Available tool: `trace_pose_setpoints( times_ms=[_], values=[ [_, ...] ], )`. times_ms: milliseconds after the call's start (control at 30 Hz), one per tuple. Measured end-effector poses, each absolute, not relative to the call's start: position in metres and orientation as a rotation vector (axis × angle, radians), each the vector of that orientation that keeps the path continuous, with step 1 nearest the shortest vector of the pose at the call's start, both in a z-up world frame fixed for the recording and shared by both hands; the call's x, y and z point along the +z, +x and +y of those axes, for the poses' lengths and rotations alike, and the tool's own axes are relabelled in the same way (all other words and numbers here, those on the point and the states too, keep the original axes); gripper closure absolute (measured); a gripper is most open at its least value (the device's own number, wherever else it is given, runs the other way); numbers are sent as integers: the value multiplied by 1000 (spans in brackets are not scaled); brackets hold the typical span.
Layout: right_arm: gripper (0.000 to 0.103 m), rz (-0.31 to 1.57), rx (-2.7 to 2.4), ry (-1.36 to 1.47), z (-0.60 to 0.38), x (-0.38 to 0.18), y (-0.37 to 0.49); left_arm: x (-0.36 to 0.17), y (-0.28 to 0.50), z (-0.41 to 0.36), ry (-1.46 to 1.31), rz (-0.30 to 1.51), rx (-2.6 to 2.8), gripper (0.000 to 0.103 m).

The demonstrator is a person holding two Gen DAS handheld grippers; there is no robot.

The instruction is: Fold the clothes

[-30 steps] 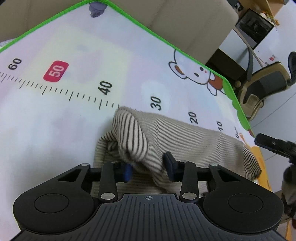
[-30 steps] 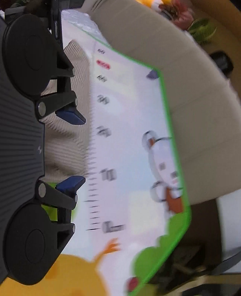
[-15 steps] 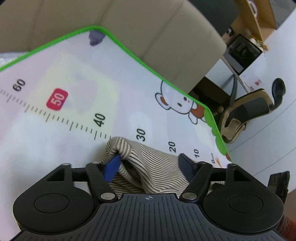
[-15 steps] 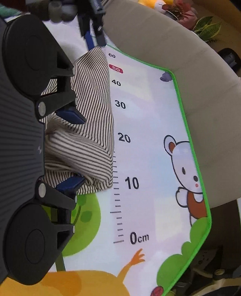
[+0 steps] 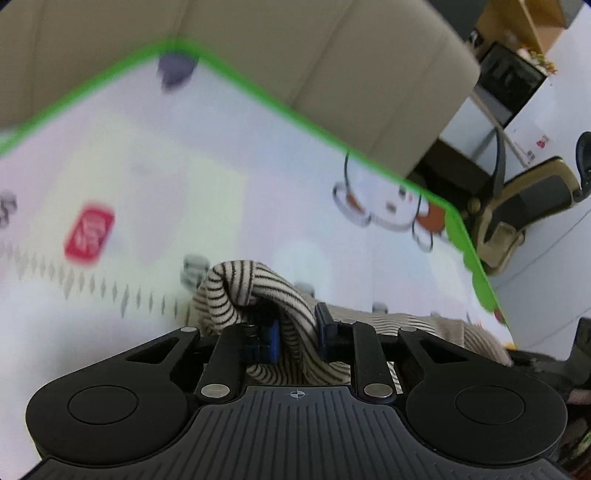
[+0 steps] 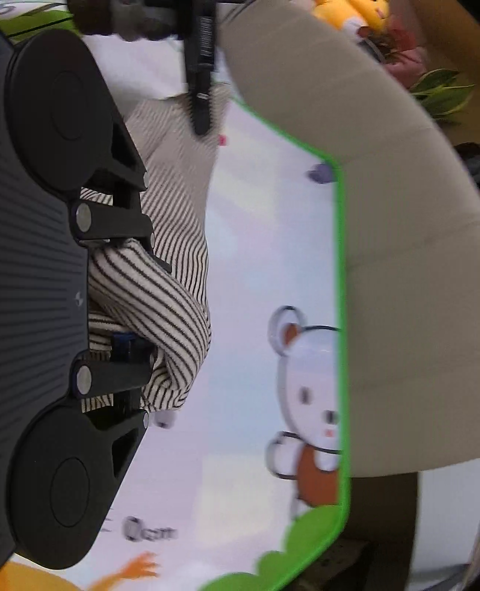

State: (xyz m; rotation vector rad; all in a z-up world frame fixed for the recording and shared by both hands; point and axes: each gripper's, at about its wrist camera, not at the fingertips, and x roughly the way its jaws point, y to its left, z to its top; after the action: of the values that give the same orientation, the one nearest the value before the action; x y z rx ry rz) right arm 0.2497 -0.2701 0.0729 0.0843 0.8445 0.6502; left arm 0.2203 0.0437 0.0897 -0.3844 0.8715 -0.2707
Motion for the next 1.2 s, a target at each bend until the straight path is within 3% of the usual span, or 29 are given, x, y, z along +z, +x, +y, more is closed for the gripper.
trace_pose_setpoints(
  times_ms=[167, 300, 500, 600, 667, 767, 1200],
  values=[
    [74, 897, 599, 94, -292, 54, 247, 83, 200, 47, -410, 884, -308, 83],
    [52, 905, 549, 50, -304, 37, 239, 55, 172, 40, -416, 981, -346, 83],
    [50, 846, 537, -42, -297, 47, 229, 39, 145, 33, -362, 1041, -373, 83],
    [50, 794, 541, -126, -289, 52, 217, 58, 140, 43, -376, 957, -370, 73],
    [46, 807, 540, -117, -288, 50, 216, 74, 139, 51, -382, 886, -347, 50],
    [44, 846, 533, -69, -290, 44, 217, 88, 147, 53, -376, 833, -309, 34],
    [45, 863, 540, -53, -287, 31, 212, 90, 153, 37, -292, 858, -255, 26]
  ],
)
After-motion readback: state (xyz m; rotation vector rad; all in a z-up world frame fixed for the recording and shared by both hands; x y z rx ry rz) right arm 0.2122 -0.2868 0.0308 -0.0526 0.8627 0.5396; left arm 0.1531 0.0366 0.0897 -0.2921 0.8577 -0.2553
